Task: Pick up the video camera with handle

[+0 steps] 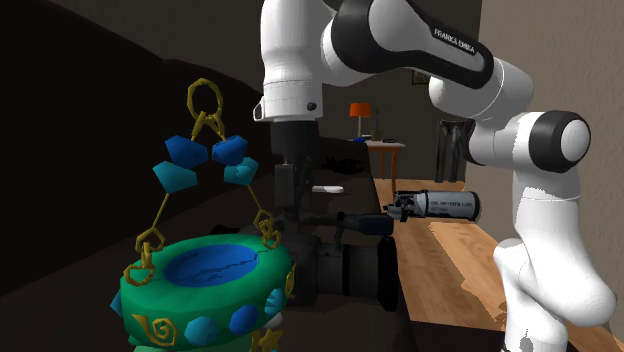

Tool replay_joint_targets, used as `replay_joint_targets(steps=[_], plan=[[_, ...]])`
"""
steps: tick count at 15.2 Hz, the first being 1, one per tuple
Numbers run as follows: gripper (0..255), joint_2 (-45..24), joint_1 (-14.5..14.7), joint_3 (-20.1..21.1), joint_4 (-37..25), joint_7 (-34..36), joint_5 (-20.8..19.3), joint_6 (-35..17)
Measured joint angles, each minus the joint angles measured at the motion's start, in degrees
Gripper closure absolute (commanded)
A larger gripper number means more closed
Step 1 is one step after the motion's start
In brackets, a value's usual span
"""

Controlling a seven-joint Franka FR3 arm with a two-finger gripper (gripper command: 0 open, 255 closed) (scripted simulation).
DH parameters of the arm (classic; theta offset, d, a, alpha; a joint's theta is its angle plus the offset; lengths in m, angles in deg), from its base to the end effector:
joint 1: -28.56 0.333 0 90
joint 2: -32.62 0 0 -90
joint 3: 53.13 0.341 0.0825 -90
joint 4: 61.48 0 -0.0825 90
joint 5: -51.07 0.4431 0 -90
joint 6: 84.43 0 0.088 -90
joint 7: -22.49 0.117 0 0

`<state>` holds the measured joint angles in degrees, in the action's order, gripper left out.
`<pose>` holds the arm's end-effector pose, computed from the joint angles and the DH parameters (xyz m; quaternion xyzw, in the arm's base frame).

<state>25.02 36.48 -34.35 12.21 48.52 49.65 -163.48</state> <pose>0.5748 0.2664 0.6924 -0.9998 -0.0027 0.0185 0.0010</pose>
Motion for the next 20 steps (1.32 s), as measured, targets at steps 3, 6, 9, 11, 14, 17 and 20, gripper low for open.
replay_joint_targets(steps=[3, 6, 9, 11, 14, 17, 20], plan=[[255, 0.07, -0.02, -0.01, 0.28, -0.02, 0.01, -0.25], [255, 0.08, -0.02, -0.01, 0.28, -0.02, 0.01, -0.25], [255, 0.07, -0.02, -0.01, 0.28, -0.02, 0.00, -0.25], [255, -0.10, -0.03, -0.03, -0.20, -0.07, -0.02, 0.12], [255, -1.20, 0.26, 0.09, -3.43, 0.15, -0.39, 2.41], [255, -3.14, 0.92, 0.36, -8.42, 0.69, -1.08, 5.56], [255, -5.42, 1.53, 0.47, -14.16, 0.85, -1.92, 9.11]])
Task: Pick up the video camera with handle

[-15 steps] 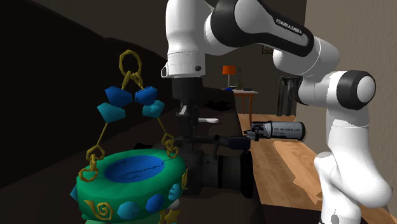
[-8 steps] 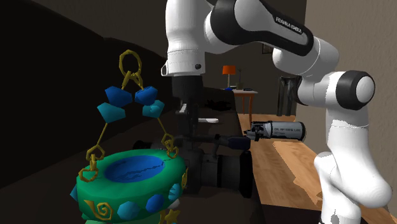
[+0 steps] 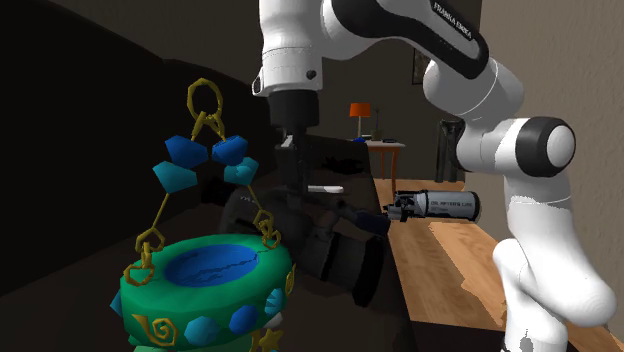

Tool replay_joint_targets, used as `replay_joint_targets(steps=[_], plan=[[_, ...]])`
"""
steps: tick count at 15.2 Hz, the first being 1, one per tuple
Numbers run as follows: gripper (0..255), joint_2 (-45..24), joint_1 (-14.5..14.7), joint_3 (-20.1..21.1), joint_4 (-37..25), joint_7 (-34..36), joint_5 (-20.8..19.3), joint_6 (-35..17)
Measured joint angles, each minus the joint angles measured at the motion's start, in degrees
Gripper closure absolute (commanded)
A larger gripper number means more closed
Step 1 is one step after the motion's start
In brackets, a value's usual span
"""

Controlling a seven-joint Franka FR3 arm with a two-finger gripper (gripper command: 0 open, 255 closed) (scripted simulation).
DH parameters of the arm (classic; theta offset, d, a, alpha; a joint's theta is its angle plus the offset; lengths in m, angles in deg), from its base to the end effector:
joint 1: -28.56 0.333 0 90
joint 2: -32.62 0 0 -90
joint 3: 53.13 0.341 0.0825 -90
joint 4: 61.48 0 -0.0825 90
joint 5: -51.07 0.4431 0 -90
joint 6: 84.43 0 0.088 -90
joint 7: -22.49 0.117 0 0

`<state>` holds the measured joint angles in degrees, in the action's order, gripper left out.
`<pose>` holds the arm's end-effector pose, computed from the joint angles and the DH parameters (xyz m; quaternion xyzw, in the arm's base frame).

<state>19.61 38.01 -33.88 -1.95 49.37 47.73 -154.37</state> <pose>0.5756 0.2652 0.7437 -0.9998 -0.0030 0.0194 0.0007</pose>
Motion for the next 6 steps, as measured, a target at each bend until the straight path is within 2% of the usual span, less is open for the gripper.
replay_joint_targets(steps=[6], plan=[[255, -8.19, 3.53, 0.30, -17.80, 0.96, -3.30, 9.85]])
